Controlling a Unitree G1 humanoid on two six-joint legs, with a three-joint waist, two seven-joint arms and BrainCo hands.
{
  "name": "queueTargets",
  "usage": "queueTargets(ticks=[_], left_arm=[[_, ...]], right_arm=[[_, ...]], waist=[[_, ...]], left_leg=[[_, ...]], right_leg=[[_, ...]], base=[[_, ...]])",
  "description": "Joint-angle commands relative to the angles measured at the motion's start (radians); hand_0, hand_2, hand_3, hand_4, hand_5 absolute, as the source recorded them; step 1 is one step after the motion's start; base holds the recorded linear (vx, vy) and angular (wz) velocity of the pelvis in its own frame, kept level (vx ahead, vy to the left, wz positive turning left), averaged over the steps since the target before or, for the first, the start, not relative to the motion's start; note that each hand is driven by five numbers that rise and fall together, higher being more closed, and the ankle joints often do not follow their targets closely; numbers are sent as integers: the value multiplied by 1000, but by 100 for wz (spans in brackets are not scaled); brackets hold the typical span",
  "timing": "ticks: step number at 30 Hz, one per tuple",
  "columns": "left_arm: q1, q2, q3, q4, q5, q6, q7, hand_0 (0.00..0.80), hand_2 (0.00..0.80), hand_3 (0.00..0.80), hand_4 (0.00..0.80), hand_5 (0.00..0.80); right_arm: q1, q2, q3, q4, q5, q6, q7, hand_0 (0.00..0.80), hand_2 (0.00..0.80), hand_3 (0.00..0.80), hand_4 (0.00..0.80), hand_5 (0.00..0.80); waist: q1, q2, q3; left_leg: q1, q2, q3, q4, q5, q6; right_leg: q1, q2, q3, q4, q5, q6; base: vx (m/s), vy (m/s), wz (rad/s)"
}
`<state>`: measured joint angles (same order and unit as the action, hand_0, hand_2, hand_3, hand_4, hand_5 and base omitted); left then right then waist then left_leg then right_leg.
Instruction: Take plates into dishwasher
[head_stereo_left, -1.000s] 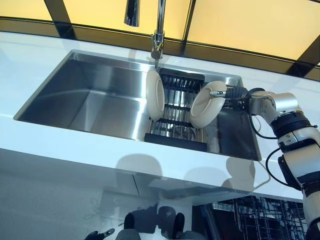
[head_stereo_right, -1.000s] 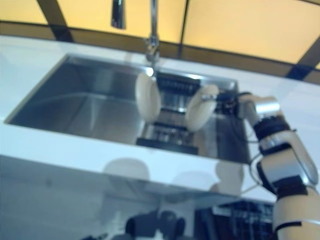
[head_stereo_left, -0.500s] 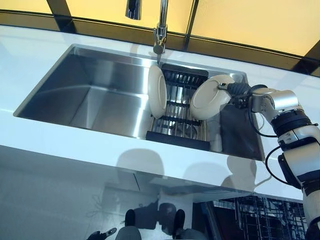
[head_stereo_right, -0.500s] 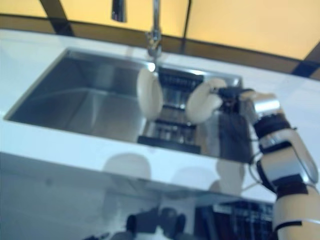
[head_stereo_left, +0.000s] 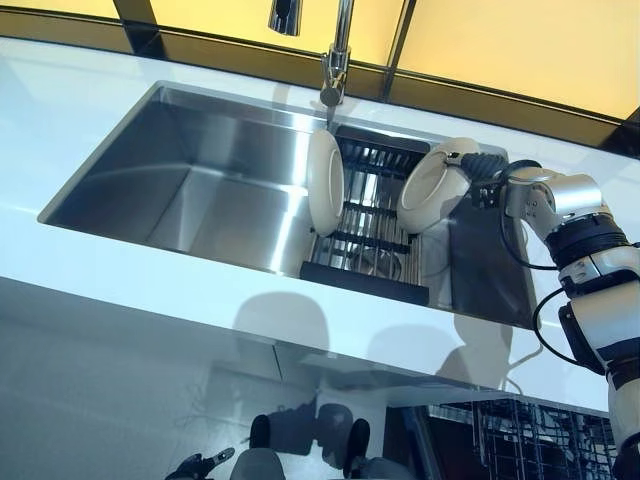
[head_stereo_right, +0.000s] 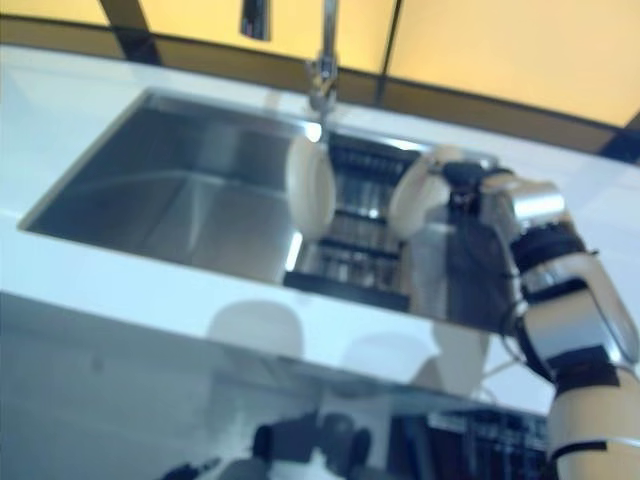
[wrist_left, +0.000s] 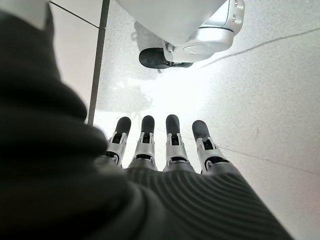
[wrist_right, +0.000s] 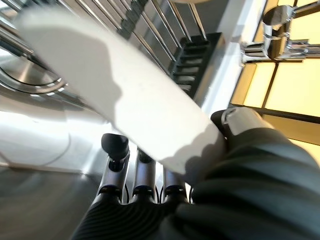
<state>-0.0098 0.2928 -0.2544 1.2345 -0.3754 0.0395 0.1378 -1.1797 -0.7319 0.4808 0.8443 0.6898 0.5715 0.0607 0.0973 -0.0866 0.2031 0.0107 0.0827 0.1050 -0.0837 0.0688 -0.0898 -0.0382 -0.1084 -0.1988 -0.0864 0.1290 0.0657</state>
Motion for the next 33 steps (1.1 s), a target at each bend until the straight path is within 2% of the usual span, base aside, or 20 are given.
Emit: queueTargets(ticks=[1,13,17,20,23,26,31,33], left_arm=[[-13,33,-30,33,19,-4,4,0,0,0,0,0],[8,39,-18,49,73,0,6,0,0,0,0,0],[4,41,-16,51,79,6,1,0,0,0,0,0],[-1,43,-18,50,82,9,0,0,0,0,0,0],[-4,45,-19,50,92,8,-5,0,0,0,0,0],[-12,49,-19,43,103,6,-8,0,0,0,0,0],[-29,70,-29,23,165,27,-32,0,0,0,0,0],[-32,86,-45,11,203,40,-57,0,0,0,0,0]], right_arm=[[-161,-108,80,13,5,-93,-31,800,800,800,800,800],[-243,-209,151,42,-56,-109,44,800,800,800,800,800],[-276,-231,182,56,-114,-137,70,800,800,800,800,800],[-297,-246,204,65,-143,-127,78,800,800,800,800,800],[-313,-268,224,82,-157,-121,85,800,800,800,800,800],[-307,-300,233,82,-189,-111,134,800,800,800,800,800],[-230,-348,214,49,-224,-117,161,800,800,800,800,800],[-188,-372,190,18,-245,-114,174,800,800,800,800,800]], waist=[[4,-48,-45],[-21,-68,-115],[-29,-69,-130],[-36,-72,-139],[-43,-76,-142],[-50,-79,-132],[-76,-82,-108],[-91,-80,-98]], left_leg=[[14,-14,-8,-4,-34,8],[67,-8,26,-4,-56,14],[81,-9,37,-4,-63,17],[91,-10,46,-4,-70,21],[106,-12,59,-4,-73,27],[121,-28,59,8,-83,45],[108,-50,83,89,-132,69],[102,-60,100,98,-137,70]], right_leg=[[51,-39,-3,-1,-14,82],[81,-35,18,-1,-19,90],[87,-37,27,-1,-18,92],[91,-39,34,-1,-18,94],[94,-42,44,-1,-15,96],[101,-51,74,-1,-4,102],[66,-83,110,1,45,131],[32,-102,105,-1,87,150]], base=[[41,-4,-1],[36,4,-7],[12,28,-8],[5,64,-13],[-1,73,-2],[-2,106,-16],[-10,84,-22],[-29,64,-14]])
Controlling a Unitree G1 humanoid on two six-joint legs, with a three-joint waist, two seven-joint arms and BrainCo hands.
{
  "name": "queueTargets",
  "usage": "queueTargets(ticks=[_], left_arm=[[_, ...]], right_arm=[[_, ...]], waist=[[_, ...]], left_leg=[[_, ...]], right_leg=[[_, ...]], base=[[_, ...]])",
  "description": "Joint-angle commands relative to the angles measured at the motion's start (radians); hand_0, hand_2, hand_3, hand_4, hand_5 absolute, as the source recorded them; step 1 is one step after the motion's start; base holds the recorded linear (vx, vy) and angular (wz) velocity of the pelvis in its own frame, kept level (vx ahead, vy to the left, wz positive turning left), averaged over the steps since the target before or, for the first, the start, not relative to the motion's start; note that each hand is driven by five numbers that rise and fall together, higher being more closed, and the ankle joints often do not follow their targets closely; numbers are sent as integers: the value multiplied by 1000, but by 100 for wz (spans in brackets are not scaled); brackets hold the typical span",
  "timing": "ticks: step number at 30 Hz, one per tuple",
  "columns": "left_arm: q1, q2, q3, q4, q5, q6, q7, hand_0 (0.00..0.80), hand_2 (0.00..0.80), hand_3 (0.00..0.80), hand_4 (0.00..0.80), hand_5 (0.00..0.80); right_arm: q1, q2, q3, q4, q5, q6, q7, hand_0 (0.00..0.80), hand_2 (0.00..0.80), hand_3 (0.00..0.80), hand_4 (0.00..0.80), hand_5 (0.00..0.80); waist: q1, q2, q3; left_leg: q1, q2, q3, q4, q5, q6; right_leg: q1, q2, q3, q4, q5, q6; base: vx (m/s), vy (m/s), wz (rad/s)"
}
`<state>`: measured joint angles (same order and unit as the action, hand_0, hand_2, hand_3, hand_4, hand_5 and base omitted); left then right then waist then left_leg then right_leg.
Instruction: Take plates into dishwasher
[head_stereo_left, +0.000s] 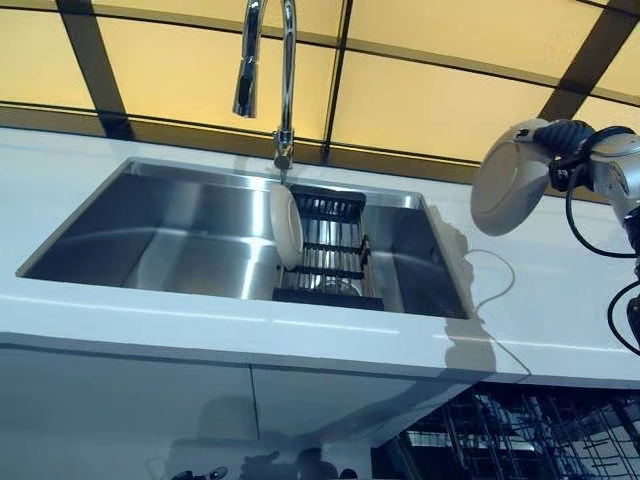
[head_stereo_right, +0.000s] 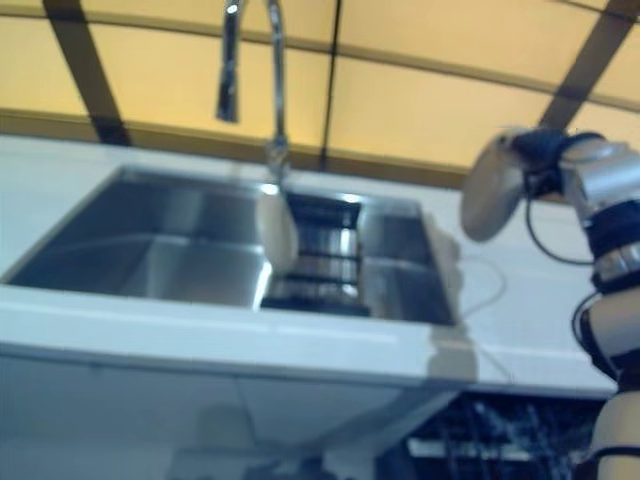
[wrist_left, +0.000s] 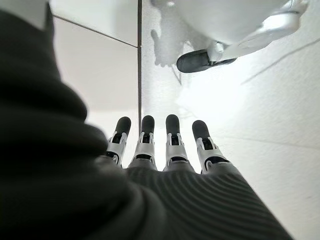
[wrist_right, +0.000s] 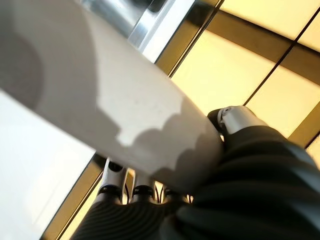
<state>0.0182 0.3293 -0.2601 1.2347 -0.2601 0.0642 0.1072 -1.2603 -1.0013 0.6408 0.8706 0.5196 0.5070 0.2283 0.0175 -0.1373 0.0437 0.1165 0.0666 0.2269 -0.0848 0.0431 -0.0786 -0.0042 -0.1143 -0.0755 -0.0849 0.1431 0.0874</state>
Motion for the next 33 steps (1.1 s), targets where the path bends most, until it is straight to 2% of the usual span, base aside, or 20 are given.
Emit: queueTargets(ticks=[1,3,4,8,9,10,11,13,14,17,21,25,33], left_arm=[[-62,56,-41,4,99,19,-34,0,0,0,0,0],[-64,67,-40,-6,101,25,-36,0,0,0,0,0],[-64,81,-34,-22,76,35,-27,0,0,0,0,0],[-73,97,-11,-32,26,45,-9,0,0,0,0,0],[-76,98,-6,-31,18,45,-7,0,0,0,0,0],[-86,96,5,-26,-8,39,-2,0,0,0,0,0],[-97,90,17,-18,-20,29,8,0,0,0,0,0],[-106,82,42,-15,-31,14,12,0,0,0,0,0],[-111,74,50,-17,-28,10,14,0,0,0,0,0],[-115,65,42,-15,-10,11,8,0,0,0,0,0],[-99,48,48,-3,6,11,12,0,0,0,0,0],[-82,58,67,10,38,8,11,0,0,0,0,0],[-83,75,94,14,55,1,8,0,0,0,0,0]], right_arm=[[-85,-114,16,-31,-90,-49,11,800,800,800,800,800],[-45,-126,-9,-68,-98,-49,13,800,800,800,800,800],[9,-134,-35,-133,-79,-44,16,800,800,800,800,800],[122,-152,-120,-253,-77,-39,47,800,800,800,800,800],[139,-157,-131,-262,-83,-48,63,800,800,800,800,800],[165,-170,-141,-272,-77,-83,82,800,800,800,800,800],[178,-168,-148,-264,-77,-109,93,800,800,800,800,800],[180,-164,-148,-248,-94,-135,118,800,800,800,800,800],[181,-165,-150,-238,-96,-137,142,800,800,800,800,800],[200,-180,-151,-244,-84,-134,164,800,800,800,800,800],[332,-214,-232,-285,-116,-138,234,800,800,800,800,800],[432,-241,-297,-337,-144,-132,286,800,800,800,800,800],[531,-275,-365,-396,-185,-126,377,800,800,800,800,800]], waist=[[-22,-25,69],[-31,-19,76],[-39,-1,89],[-47,43,85],[-46,42,82],[-31,21,70],[-19,8,68],[-12,2,68],[-9,6,68],[-18,14,54],[-46,15,33],[-73,17,21],[-102,13,11]], left_leg=[[-2,-47,-18,96,-111,55],[4,-48,-8,84,-109,53],[14,-42,15,56,-89,57],[-29,-17,36,11,-37,85],[-43,-20,36,13,-33,87],[-101,-41,45,37,-19,80],[-142,-47,65,57,-15,71],[-157,-54,64,47,-7,58],[-143,-56,65,20,-3,59],[-142,-55,45,0,1,60],[-129,-55,46,-3,-10,57],[-103,-52,47,-3,-18,60],[-86,-47,47,-3,-20,58]], right_leg=[[-25,-104,-24,-2,96,134],[-47,-104,-49,6,112,135],[-72,-81,-83,108,88,125],[-77,6,-77,357,-60,74],[-66,17,-73,352,-83,68],[18,19,-94,209,-108,49],[60,15,-117,129,-113,43],[65,18,-105,54,-95,45],[63,24,-110,43,-95,43],[51,48,-87,54,-110,29],[47,56,-102,53,-109,22],[31,63,-98,70,-112,16],[21,78,-79,70,-104,12]], base=[[-59,46,-11],[-105,64,-18],[-211,97,-39],[-257,65,-113],[-258,-50,-44],[-277,-94,-46],[-294,-101,-72],[-187,-63,-72],[-109,-48,-62],[-46,-45,-18],[-14,-16,11],[-1,-14,9],[-6,-20,-3]])
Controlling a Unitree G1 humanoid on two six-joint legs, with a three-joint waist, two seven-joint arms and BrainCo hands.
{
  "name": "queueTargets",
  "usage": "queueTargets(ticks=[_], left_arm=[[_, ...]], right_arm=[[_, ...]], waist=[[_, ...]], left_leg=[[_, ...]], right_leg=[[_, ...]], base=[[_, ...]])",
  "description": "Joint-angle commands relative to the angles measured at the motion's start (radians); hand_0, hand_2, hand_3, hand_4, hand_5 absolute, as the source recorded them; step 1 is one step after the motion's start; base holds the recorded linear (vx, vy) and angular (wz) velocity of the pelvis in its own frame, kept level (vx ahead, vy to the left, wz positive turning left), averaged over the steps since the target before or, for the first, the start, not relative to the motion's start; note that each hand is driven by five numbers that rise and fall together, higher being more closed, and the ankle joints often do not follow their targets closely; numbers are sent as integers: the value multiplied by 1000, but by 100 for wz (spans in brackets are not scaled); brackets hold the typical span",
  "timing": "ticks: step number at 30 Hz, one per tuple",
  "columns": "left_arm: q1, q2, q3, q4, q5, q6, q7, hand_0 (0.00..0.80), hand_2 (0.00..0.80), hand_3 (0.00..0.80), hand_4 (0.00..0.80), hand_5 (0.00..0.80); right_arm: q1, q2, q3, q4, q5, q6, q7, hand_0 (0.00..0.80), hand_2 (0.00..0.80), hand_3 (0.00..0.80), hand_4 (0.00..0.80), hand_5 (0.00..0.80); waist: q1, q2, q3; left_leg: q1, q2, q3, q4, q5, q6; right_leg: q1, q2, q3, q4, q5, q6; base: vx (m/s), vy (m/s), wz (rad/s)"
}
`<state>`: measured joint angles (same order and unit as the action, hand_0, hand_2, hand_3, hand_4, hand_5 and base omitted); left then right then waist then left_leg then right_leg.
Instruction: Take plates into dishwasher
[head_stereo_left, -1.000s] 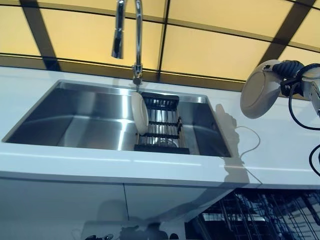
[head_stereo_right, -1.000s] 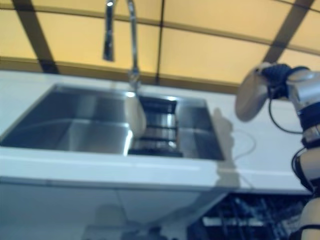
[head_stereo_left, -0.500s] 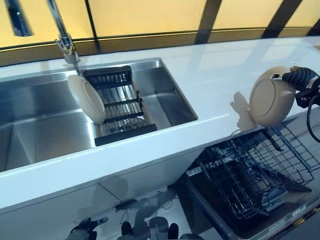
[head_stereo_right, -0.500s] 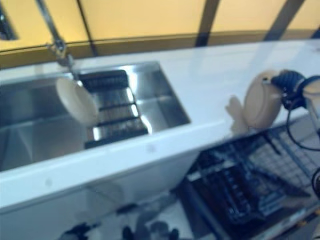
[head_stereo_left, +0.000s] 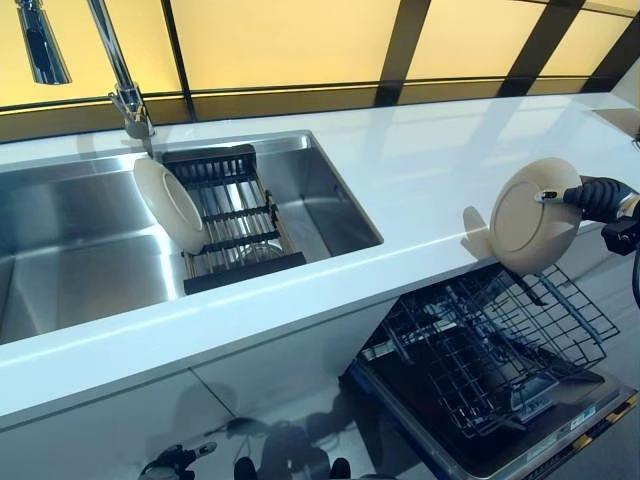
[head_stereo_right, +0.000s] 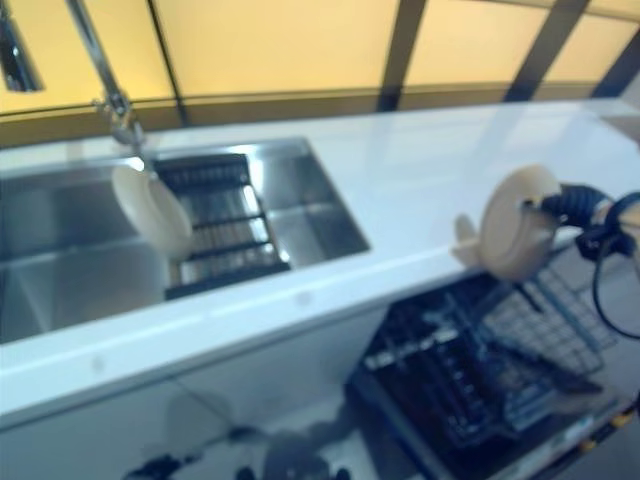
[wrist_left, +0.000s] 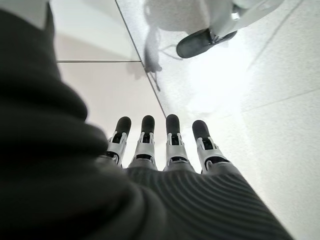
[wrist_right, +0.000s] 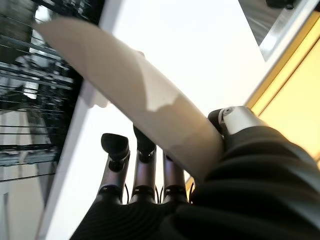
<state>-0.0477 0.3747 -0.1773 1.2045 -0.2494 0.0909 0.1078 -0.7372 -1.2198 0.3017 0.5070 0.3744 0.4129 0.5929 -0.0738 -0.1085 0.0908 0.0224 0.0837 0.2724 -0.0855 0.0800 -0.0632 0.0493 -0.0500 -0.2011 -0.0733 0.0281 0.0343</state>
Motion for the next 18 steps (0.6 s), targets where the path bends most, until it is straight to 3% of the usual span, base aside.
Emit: queueTargets(ticks=[1,11,18], left_arm=[[-17,31,12,43,48,-25,3,0,0,0,0,0],[1,31,13,60,70,-28,-22,0,0,0,0,0],[11,36,30,61,77,-31,-15,0,0,0,0,0]], right_arm=[[12,-60,-32,-34,-26,-31,-1,800,800,800,800,800],[60,-109,-126,-69,34,-17,-63,800,800,800,800,800],[146,-117,-191,-124,-14,-19,6,800,800,800,800,800]], waist=[[-11,-17,-37],[-31,-23,-47],[-43,-27,-44]], left_leg=[[9,-64,2,-2,-57,42],[16,-57,9,-2,-57,42],[18,-52,18,-2,-54,43]], right_leg=[[-33,15,48,59,11,65],[-38,23,61,65,16,70],[-45,28,69,68,21,73]], base=[[0,-44,1],[0,-7,0],[4,-4,-1]])
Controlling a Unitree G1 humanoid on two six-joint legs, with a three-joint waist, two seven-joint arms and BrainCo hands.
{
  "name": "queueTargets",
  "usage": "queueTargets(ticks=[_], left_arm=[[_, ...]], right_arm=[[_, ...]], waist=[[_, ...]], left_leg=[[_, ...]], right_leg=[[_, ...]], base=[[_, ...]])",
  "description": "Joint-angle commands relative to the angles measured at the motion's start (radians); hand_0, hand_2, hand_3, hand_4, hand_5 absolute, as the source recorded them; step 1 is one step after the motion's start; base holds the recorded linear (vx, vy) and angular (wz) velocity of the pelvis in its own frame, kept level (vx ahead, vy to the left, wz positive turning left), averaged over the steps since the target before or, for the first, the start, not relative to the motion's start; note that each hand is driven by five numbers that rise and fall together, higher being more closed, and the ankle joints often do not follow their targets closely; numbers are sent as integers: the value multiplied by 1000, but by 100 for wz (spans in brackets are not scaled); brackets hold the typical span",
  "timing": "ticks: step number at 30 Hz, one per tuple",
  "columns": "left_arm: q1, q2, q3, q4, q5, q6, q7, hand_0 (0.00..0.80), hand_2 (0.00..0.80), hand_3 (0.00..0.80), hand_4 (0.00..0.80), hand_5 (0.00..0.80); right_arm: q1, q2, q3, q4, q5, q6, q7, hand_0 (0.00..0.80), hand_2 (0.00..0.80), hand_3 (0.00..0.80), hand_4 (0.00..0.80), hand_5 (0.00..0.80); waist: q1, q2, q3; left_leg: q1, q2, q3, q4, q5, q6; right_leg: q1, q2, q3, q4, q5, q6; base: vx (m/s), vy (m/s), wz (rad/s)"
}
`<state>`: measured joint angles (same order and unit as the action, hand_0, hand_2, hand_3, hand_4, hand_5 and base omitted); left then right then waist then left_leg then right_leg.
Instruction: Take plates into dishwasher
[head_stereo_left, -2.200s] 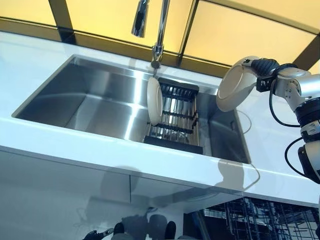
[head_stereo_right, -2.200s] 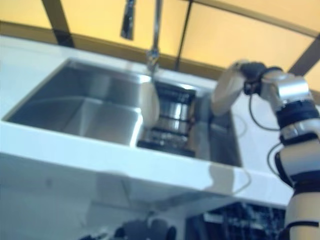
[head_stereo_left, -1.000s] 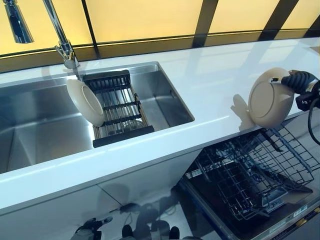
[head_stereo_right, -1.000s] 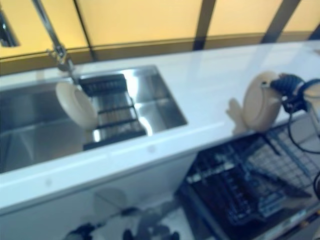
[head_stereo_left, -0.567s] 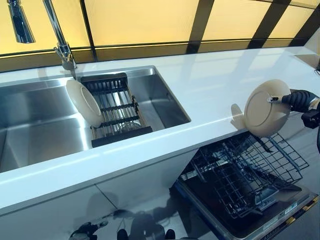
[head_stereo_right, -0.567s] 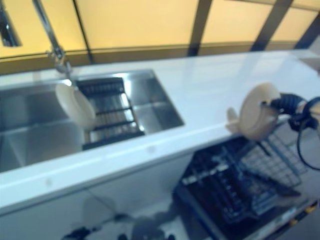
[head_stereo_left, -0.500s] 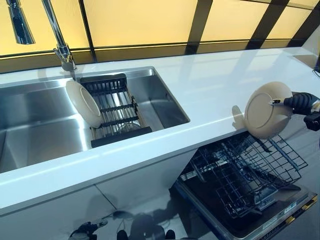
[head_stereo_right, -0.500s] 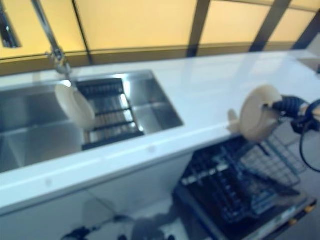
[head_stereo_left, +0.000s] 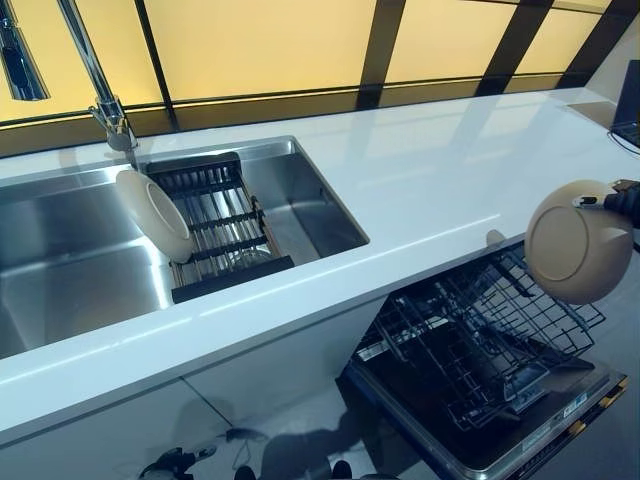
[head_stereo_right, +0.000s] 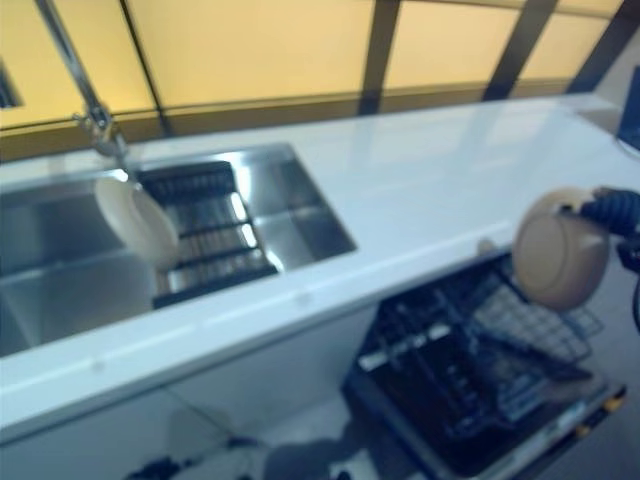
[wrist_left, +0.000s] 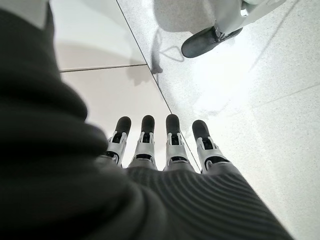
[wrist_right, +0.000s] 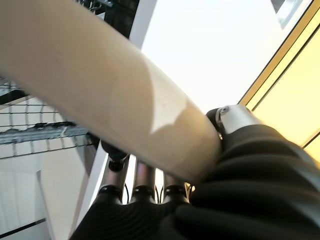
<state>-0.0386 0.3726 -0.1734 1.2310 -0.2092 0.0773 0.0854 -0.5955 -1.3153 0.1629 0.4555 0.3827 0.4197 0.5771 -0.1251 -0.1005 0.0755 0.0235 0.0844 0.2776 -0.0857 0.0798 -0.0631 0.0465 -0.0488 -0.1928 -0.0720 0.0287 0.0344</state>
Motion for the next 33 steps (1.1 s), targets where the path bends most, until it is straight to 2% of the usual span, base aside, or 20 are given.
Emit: queueTargets(ticks=[1,12,19,33], left_arm=[[3,39,28,33,37,-18,5,0,0,0,0,0],[-3,33,41,34,51,-18,-1,0,0,0,0,0],[-7,33,43,37,54,-17,-6,0,0,0,0,0],[-7,26,46,31,57,-26,-18,0,0,0,0,0]], right_arm=[[13,-19,-54,-79,-31,-21,30,800,800,800,800,800],[158,38,-74,-128,-211,-31,214,800,800,800,800,800],[218,83,-68,-151,-248,-68,228,800,800,800,800,800],[317,204,-61,-249,-228,-125,167,800,800,800,800,800]], waist=[[7,-35,-29],[3,-31,-26],[4,-28,-23],[14,-16,-10]], left_leg=[[18,-53,13,-2,-54,43],[25,-52,15,-2,-54,42],[26,-51,14,-2,-53,40],[26,-51,11,-2,-56,41]], right_leg=[[-42,27,62,67,21,73],[-34,23,58,60,24,72],[-31,20,54,56,27,74],[-26,12,39,48,28,78]], base=[[12,-5,-5],[8,-3,-2],[0,0,0],[0,0,0]])
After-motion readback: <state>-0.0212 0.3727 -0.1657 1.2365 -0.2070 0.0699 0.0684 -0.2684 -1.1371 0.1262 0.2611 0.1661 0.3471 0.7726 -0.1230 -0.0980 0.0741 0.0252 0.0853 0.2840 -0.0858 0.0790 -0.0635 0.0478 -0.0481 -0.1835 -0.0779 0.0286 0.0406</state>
